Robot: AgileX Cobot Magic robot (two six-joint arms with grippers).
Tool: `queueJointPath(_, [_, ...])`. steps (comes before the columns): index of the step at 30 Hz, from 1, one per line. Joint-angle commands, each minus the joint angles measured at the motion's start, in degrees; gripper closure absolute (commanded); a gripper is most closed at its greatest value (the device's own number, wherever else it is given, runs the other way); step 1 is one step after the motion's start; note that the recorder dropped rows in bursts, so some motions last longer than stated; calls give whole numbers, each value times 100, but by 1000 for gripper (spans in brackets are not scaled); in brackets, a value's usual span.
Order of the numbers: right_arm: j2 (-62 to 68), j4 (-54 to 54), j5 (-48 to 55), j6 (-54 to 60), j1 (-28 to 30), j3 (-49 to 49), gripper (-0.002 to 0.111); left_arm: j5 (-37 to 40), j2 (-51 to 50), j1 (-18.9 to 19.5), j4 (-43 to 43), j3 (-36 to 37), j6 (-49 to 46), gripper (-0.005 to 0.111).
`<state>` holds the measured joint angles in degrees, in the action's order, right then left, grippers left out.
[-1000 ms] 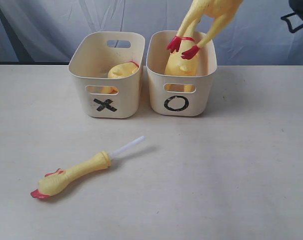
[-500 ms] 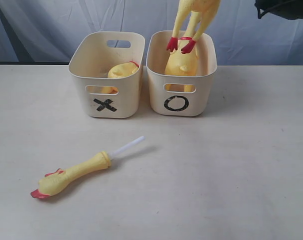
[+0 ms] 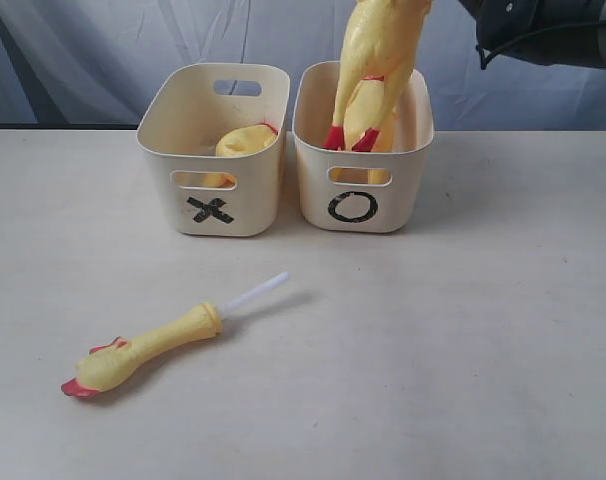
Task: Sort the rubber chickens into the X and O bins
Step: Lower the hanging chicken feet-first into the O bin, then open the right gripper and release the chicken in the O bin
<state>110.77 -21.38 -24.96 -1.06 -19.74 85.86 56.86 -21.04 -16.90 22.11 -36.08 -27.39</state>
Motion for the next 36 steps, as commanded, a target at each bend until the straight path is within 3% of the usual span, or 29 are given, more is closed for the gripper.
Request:
queueJointPath(1, [74,229,-133,-5,-85,77,109,9,35,18,-34,9,18,39])
queueJointPath(36, [615,958,533,-5,-338,77,109,9,35,18,-34,9,18,39])
